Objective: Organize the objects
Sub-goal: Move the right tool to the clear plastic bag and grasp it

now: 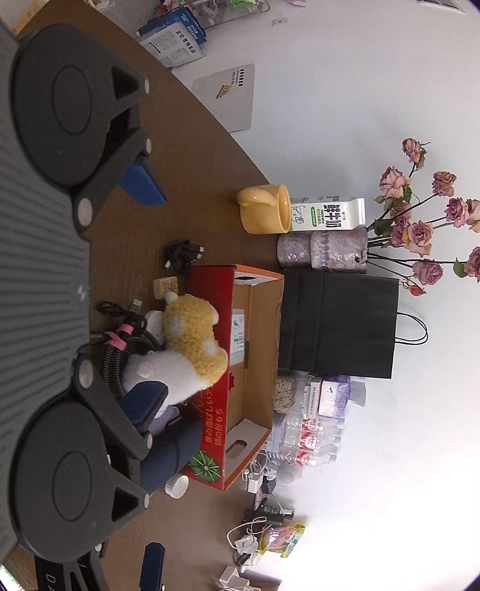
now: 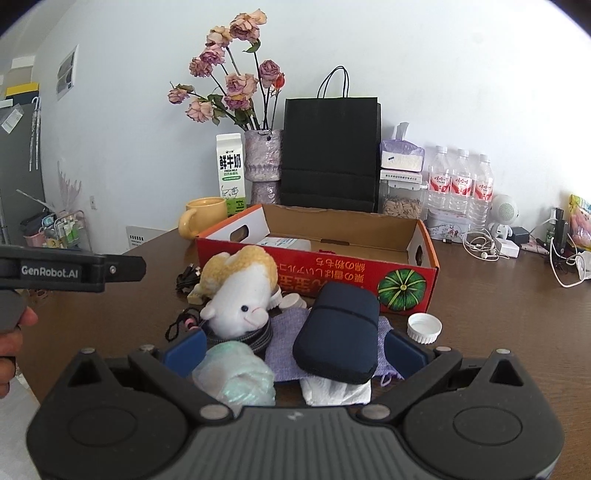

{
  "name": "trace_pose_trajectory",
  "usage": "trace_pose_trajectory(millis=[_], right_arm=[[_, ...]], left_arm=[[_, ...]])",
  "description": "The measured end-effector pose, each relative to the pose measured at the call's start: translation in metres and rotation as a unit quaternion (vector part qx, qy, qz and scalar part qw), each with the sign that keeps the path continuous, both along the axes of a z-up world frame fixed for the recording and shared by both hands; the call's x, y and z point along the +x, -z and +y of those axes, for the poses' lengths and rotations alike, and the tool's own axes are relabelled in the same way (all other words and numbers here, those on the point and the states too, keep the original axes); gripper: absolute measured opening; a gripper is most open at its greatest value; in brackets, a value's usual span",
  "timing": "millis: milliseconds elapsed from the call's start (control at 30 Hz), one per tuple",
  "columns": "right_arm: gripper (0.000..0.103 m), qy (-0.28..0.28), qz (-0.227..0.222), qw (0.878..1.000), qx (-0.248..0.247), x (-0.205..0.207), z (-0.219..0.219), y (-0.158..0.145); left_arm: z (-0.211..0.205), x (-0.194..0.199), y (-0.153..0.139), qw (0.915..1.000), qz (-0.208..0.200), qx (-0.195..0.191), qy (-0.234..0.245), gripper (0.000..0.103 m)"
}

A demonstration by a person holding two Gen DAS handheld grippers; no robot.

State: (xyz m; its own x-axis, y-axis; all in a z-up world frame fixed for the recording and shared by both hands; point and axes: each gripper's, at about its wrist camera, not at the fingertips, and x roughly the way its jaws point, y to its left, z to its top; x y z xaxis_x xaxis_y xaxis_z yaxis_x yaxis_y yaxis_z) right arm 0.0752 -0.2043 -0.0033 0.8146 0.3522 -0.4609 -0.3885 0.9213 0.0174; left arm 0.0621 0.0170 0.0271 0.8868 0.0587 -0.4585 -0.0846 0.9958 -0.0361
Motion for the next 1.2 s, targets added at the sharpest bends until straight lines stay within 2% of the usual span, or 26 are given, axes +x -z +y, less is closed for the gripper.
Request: trace_pose_trajectory(millis=[233,467,500,567,700,833,933,1067,1200], right_arm=[[0.102,-0.018,0.011,1.0,-0.005,-0.014,0.01,0.015],[0.093,-0.036,0.023,0.999,-0.008,0.0,0.025,0.027],[0.091,-0.039,0.027,0.999,-0.008,0.004,0.027,0.029],[0.079,-0.044,0.036,0.998,-0.006,0.01,0.032,0.033],[0.077,-0.047,0.044,0.998,-0.009,0.019,0.038,0.039],[0.055,-0.055,0.048,0.997,-0.013,0.022,0.042,0.041],[0.045,-0.063,0.05,0.997,-0.006,0.021,0.04,0.042],[0.038,-0.064,0.044,0.997,0.002,0.019,0.036,0.039],[0.038,-0.061,0.03,0.998,0.012,0.016,0.031,0.032]], left_arm=[[0.006,-0.012,0.022,0.9997,0.023,-0.001,0.003,0.103],[0.009,-0.009,0.024,0.9997,0.024,-0.003,-0.003,0.103],[0.009,-0.008,0.024,0.9997,0.025,-0.004,-0.002,0.103],[0.01,-0.008,0.025,0.9996,0.028,-0.004,-0.003,0.103],[0.011,-0.005,0.027,0.9995,0.031,-0.004,-0.005,0.103],[0.01,-0.004,0.029,0.9994,0.034,-0.004,-0.006,0.103],[0.01,-0.002,0.03,0.9993,0.037,-0.005,-0.006,0.103],[0.012,-0.002,0.031,0.9992,0.038,-0.006,-0.008,0.103],[0.017,0.003,0.031,0.9991,0.039,-0.006,-0.016,0.103]])
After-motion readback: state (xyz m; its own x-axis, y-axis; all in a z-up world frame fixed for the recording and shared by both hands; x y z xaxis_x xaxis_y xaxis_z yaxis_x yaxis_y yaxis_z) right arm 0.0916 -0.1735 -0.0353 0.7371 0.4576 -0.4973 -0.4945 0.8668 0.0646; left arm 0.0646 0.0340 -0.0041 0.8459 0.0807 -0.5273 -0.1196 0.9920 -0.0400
